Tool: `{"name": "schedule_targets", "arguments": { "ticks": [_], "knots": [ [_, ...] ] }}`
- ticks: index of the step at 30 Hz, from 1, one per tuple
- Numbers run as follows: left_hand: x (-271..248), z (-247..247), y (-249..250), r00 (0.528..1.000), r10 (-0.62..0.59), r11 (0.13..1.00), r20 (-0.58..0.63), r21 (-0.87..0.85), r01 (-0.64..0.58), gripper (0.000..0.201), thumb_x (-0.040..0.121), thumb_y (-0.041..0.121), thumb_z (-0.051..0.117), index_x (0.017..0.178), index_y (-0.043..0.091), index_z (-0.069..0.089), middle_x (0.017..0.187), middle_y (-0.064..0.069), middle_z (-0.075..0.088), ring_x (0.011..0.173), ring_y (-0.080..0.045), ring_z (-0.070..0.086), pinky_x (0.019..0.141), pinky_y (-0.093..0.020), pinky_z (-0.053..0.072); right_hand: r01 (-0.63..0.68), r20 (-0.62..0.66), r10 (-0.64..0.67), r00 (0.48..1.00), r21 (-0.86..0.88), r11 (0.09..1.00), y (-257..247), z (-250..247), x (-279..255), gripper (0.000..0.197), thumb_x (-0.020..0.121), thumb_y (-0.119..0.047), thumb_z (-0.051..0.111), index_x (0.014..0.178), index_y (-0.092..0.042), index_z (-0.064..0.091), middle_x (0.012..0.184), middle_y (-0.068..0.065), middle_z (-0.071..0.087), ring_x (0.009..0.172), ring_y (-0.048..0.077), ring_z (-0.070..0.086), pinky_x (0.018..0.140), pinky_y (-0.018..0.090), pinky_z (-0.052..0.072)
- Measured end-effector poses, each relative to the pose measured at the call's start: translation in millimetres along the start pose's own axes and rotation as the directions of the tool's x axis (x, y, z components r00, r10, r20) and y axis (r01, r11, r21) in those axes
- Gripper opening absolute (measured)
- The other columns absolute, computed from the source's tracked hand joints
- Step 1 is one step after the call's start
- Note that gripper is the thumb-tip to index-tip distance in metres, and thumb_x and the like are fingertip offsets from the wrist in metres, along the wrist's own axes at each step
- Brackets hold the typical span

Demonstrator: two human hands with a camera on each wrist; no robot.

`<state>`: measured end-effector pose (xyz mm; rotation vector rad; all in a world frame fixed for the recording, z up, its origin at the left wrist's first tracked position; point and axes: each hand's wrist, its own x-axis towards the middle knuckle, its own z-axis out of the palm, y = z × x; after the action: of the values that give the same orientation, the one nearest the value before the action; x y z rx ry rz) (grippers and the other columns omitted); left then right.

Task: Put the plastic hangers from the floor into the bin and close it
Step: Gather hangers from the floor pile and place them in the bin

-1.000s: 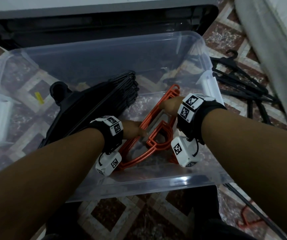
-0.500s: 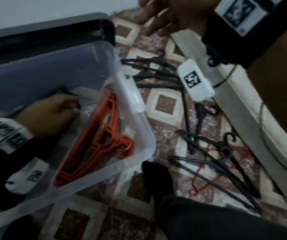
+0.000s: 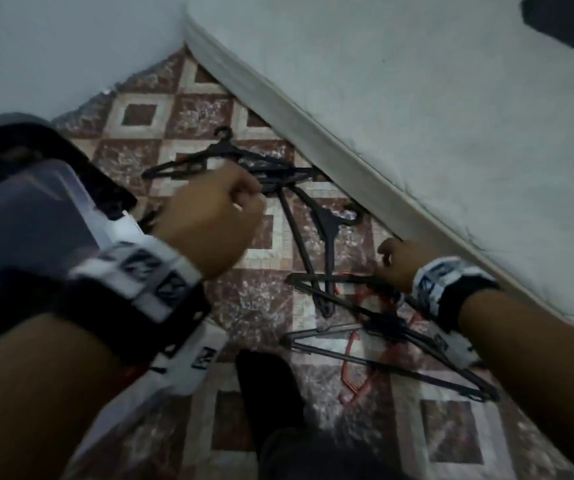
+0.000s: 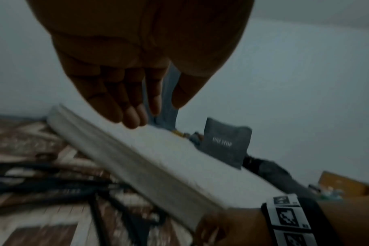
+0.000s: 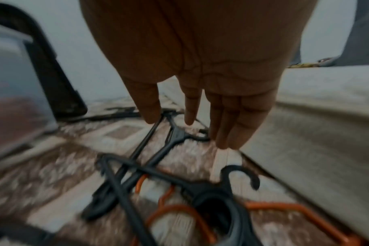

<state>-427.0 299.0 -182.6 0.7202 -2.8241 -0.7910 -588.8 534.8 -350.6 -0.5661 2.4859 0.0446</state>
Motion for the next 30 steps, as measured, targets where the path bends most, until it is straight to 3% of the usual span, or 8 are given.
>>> {"name": "schedule_targets", "arguments": {
  "ticks": [5,8,10,17,20,22,27,30],
  "knots": [
    [30,88,-12,0.827,-0.187,0.949,0.53,0.314,0.013,0.042,0.093,0.049,0.052,0.126,0.024,0.051,0.127,-0.004,0.057,0.105,-0.024,0.057,0.077,-0.029,0.043,0.118,-0.022,-0.12,0.993,-0.062,0.991,-37,62,25,0.076,0.079,-0.059,0.062,0.145,-0.039,0.029,0.155,0.013,0.022,0.136,0.039,0.032,0.104,0.051,0.04],
    [37,117,-29,0.741,-0.231,0.926,0.63,0.376,-0.031,0.05,0.093,0.052,0.049,0.131,0.019,0.047,0.127,-0.005,0.055,0.1,-0.023,0.058,0.074,-0.031,0.046,0.151,0.072,-0.143,0.987,-0.13,0.98,-65,84,40,0.071,0.082,-0.062,0.057,0.144,-0.043,0.029,0.16,0.012,0.008,0.142,0.042,0.019,0.106,0.059,0.033],
    [42,129,-40,0.723,-0.243,0.923,0.647,0.383,-0.033,0.052,0.093,0.053,0.048,0.131,0.018,0.047,0.124,-0.006,0.057,0.096,-0.024,0.058,0.072,-0.032,0.046,0.081,0.085,-0.074,0.994,-0.088,0.993,-76,94,47,0.058,0.086,-0.052,0.057,0.139,-0.036,0.04,0.15,0.015,0.022,0.133,0.043,0.031,0.103,0.057,0.037],
    [79,146,-58,0.702,-0.147,0.873,0.697,0.425,-0.239,0.032,0.1,0.042,0.042,0.114,0.016,0.055,0.106,-0.001,0.058,0.08,-0.017,0.054,0.063,-0.024,0.037,0.113,0.08,-0.103,0.991,-0.134,0.984,-69,95,53,0.08,0.067,-0.076,0.057,0.133,-0.031,0.047,0.129,0.008,0.038,0.117,0.034,0.044,0.1,0.049,0.036],
    [109,151,-63,0.817,-0.089,0.854,0.57,0.466,-0.233,0.032,0.096,0.037,0.047,0.067,0.023,0.042,0.067,0.009,0.038,0.056,-0.009,0.036,0.065,-0.025,0.034,0.14,0.044,-0.137,0.99,-0.086,0.986,-63,92,54,0.08,0.068,-0.076,0.058,0.134,-0.033,0.045,0.129,0.006,0.038,0.119,0.032,0.044,0.1,0.048,0.041],
    [138,152,-72,0.857,-0.05,0.843,0.513,0.481,-0.24,0.041,0.094,0.037,0.05,0.059,0.026,0.031,0.061,0.009,0.032,0.051,-0.007,0.028,0.067,-0.026,0.034,0.152,0.024,-0.151,0.988,-0.088,0.984,-65,93,55,0.077,0.071,-0.074,0.059,0.135,-0.032,0.043,0.129,0.007,0.038,0.119,0.033,0.043,0.099,0.048,0.043],
    [217,155,-103,0.776,-0.177,0.819,0.606,0.527,-0.225,0.024,0.091,0.023,0.063,0.076,0.015,0.046,0.059,0.001,0.039,0.047,-0.012,0.037,0.026,-0.013,0.027,0.16,-0.005,-0.162,0.987,-0.106,0.981,-67,108,56,0.072,0.078,-0.067,0.06,0.134,-0.029,0.036,0.136,0.012,0.03,0.121,0.036,0.034,0.095,0.051,0.044],
    [231,178,-123,0.843,-0.197,0.795,0.5,0.585,-0.162,0.023,0.086,0.029,0.069,0.097,0.01,0.062,0.078,-0.008,0.06,0.066,-0.023,0.059,0.046,-0.015,0.046,0.154,-0.051,-0.159,0.986,-0.092,0.984,-67,114,54,0.064,0.081,-0.066,0.057,0.13,-0.029,0.039,0.137,0.012,0.03,0.119,0.035,0.034,0.094,0.05,0.044]
  ]
}}
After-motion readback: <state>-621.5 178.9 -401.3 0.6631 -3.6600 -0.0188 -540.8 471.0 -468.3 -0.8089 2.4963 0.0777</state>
